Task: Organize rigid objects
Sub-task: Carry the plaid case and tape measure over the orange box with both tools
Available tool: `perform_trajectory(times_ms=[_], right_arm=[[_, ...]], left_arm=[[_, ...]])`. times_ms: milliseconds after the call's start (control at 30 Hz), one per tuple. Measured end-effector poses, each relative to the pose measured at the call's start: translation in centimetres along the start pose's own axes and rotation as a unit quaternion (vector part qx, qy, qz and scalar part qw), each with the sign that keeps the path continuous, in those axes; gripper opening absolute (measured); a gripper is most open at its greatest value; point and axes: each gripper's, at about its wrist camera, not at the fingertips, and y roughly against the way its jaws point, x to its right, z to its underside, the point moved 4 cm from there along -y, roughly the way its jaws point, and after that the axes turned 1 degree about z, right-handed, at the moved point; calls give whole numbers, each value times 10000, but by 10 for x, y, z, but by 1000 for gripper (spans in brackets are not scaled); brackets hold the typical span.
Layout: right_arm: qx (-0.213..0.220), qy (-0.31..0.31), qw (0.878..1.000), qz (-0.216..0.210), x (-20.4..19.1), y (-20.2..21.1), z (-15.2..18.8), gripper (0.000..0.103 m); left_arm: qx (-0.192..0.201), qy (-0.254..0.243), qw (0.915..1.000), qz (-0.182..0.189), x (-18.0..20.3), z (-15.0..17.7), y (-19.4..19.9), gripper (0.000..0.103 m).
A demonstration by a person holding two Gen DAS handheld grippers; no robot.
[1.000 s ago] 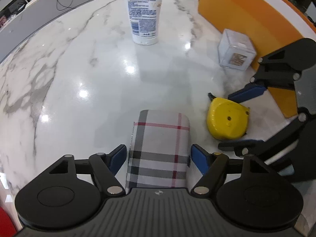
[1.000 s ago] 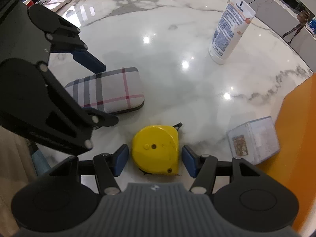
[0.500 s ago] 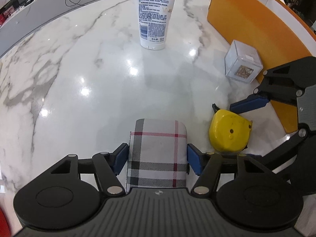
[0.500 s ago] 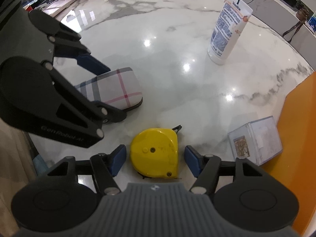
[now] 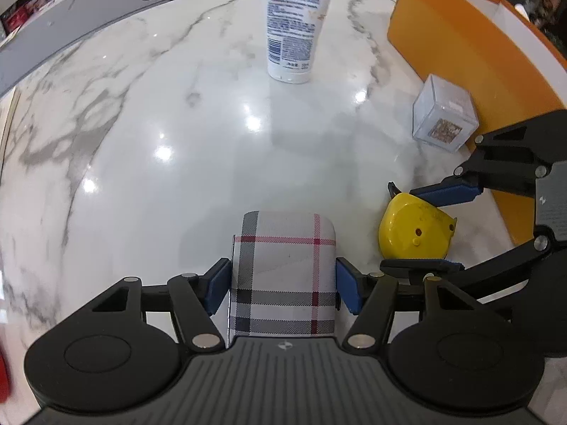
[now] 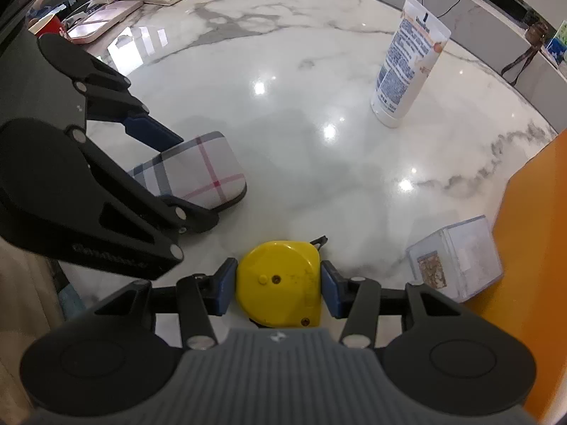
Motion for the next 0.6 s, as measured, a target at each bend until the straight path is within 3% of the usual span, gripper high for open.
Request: perform_trajectory(times_ms=[300, 600], right_arm=[[349, 97, 9993, 62, 3, 33, 1, 50], [987, 256, 9942, 337, 18, 102, -4, 50]], left_arm=[[356, 153, 9992, -106, 7, 1, 33, 72], [903, -17, 9958, -169, 37, -20, 96, 72]])
